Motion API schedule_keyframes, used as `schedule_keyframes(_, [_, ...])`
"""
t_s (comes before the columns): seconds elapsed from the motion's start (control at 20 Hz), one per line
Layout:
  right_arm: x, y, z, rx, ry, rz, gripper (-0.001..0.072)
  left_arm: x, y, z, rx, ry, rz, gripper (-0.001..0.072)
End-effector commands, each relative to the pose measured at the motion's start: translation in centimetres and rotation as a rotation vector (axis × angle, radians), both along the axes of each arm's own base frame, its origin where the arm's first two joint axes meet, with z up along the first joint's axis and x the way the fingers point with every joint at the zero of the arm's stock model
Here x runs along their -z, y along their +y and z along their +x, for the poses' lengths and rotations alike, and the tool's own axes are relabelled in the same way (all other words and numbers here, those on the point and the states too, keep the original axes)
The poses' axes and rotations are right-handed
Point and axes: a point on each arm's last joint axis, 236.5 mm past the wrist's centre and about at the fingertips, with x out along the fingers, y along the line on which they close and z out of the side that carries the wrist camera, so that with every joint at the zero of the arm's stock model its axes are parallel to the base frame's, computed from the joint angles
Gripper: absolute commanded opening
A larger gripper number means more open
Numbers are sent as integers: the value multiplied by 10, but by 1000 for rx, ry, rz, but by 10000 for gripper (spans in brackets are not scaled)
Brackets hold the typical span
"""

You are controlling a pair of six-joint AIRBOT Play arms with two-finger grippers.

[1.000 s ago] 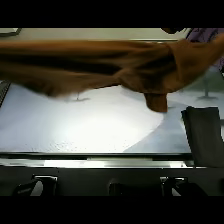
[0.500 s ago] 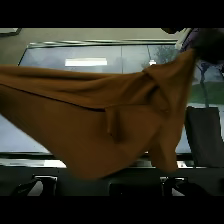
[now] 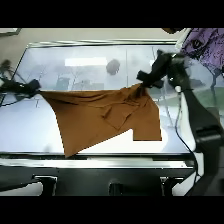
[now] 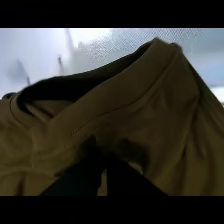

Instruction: Fold the clothes and pants, and hang the long-sleeved shirts on hangers.

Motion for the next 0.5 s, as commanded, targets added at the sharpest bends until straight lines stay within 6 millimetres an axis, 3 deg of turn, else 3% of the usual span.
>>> schedule_keyframes(0.0, [50, 14, 18, 17, 19, 55, 180, 58, -25, 22, 15, 39, -10, 21])
schedule_keyframes(0.05, [46, 12, 18, -9, 10, 53, 274, 57, -28, 24, 2, 33, -17, 43])
schedule_keyframes(0.1, [37, 6, 17, -48, 4, 47, 354, 52, -27, 24, -9, 32, -24, 182])
schedule_keyframes(0.2, [11, -21, 10, -119, -3, 28, 439, 34, -17, 15, -14, 46, -27, 507])
schedule_keyframes(0.3, [-15, -67, -4, -193, -10, -15, 458, 11, 2, -13, -13, 85, -21, 531])
schedule_keyframes(0.45, [-21, -129, -36, -191, 67, 69, 458, -2, 33, -78, -57, 148, 25, 530])
